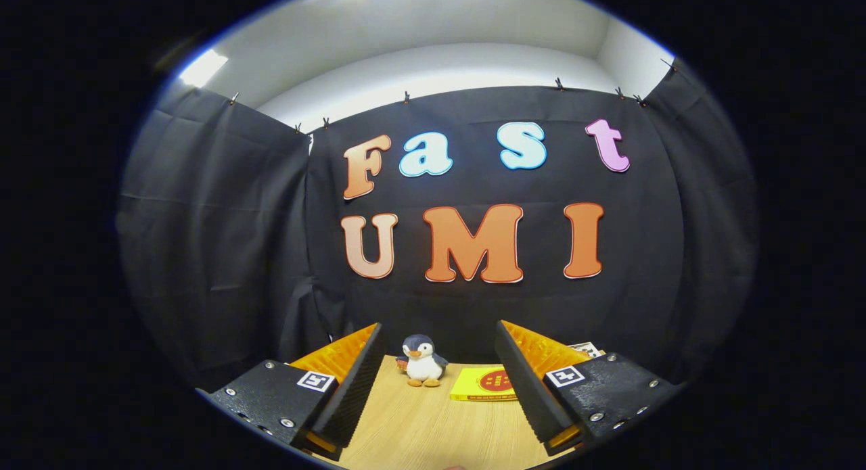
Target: Open the storage box then place both shoes into the box .Put the left shoe in first, then the right shoe, with the right side of both shoes facing outward in a uniform manner.
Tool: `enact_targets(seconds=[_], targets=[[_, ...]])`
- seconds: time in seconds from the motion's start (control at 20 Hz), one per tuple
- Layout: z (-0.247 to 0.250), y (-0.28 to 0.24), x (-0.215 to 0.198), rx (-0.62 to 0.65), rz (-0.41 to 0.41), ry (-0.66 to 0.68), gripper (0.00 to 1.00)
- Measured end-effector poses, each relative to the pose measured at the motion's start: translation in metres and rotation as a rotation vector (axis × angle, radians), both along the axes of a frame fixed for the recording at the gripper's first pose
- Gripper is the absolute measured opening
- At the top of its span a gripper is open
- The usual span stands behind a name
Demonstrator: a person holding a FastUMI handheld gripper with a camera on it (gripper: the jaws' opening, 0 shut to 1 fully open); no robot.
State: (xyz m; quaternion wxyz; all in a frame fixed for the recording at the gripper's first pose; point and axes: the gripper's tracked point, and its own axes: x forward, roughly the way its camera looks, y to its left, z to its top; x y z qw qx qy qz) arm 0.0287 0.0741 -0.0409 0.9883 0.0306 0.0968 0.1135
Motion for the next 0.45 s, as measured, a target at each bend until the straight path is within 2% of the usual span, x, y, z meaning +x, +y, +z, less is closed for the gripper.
enact_targets(seconds=[0.45], targets=[[0.0084,0.0038,0.0017,-0.003,-0.002,-0.033,0.98]])
